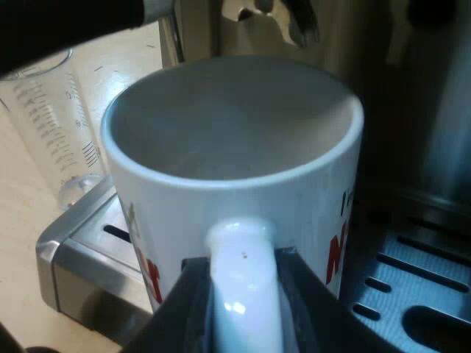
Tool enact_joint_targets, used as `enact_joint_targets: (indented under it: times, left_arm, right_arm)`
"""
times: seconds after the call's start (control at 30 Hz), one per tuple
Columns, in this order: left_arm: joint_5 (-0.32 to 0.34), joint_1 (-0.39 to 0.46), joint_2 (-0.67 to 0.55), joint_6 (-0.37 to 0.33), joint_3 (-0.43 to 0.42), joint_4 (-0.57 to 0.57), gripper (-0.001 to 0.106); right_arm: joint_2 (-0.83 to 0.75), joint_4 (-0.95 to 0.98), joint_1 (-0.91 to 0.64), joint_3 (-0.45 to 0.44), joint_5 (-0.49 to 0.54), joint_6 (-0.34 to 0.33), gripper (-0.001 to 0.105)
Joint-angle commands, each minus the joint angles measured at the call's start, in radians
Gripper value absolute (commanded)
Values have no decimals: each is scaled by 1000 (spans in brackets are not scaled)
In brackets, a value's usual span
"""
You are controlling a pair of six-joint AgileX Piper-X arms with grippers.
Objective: Place mug into machine
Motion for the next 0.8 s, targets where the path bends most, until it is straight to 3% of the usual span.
enact_joint_targets:
  times: [0.03, 0.8]
  left_arm:
    - [-14, -4, 0, -5, -6, -3, 79]
    - [-14, -4, 0, -5, -6, -3, 79]
  right_arm:
    - [8, -94, 0, -17, 30, -3, 0]
    - [198, -113, 0, -172, 127, -3, 0]
